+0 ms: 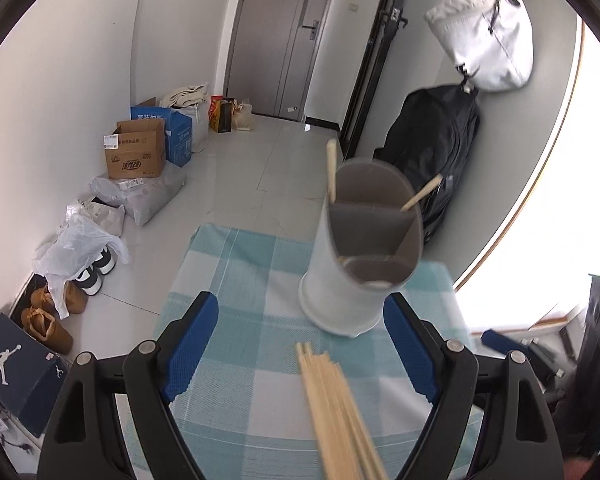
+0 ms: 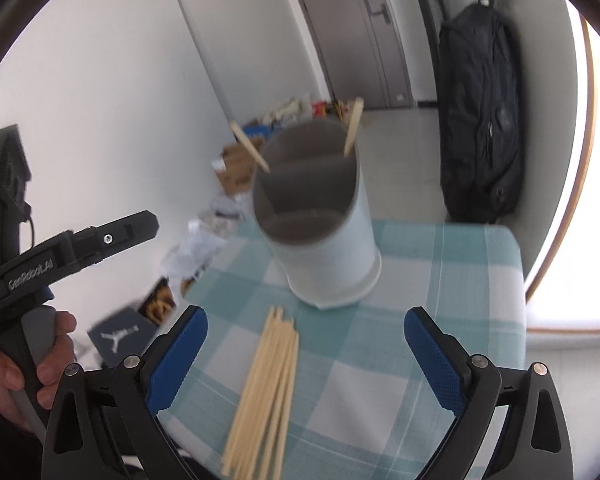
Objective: Organize utensils
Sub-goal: 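Move both grippers back toward the chopstick bundle, then close the right gripper on one chopstick and lift it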
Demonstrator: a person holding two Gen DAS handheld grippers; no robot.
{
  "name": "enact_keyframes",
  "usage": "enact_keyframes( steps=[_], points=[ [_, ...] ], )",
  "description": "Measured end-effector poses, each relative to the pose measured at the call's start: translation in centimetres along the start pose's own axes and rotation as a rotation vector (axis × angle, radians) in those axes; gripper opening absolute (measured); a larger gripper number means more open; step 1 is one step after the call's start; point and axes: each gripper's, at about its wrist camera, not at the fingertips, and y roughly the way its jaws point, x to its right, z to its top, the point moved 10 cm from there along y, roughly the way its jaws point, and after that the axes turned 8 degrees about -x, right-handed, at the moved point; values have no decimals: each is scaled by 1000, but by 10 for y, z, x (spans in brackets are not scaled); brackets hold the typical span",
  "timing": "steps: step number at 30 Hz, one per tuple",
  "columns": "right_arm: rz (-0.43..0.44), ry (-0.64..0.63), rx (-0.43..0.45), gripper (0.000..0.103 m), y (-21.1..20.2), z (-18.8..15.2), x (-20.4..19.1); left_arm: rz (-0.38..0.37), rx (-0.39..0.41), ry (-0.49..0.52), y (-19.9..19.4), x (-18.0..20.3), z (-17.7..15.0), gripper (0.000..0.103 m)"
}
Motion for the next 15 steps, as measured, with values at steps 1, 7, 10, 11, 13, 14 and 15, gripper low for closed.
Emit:
enact_keyframes(
  steps=[1, 7, 10, 11, 13, 14, 15],
  points=[
    [-17, -14, -22, 100, 6, -3, 1, 14, -8, 4, 3, -4, -4, 82],
    [-44, -68, -161, 91, 43, -19, -2, 35, -52, -14, 13, -17, -5, 82],
    [-40, -93, -229, 79, 59, -27, -6, 45, -44, -24, 12, -26, -3, 82],
    [-35, -106, -256, 73, 65, -30, -8, 46, -47, -29, 15, -29, -4, 82],
    [-48, -128, -304, 61, 79, -35, -10, 37, -57, -51, 18, -33, -4, 82],
    [-52, -132, -322, 54, 85, -36, -10, 39, -65, -63, 21, -36, -4, 82],
    [-51, -131, -351, 49, 92, -40, -10, 46, -67, -70, 21, -39, -4, 82]
  ],
)
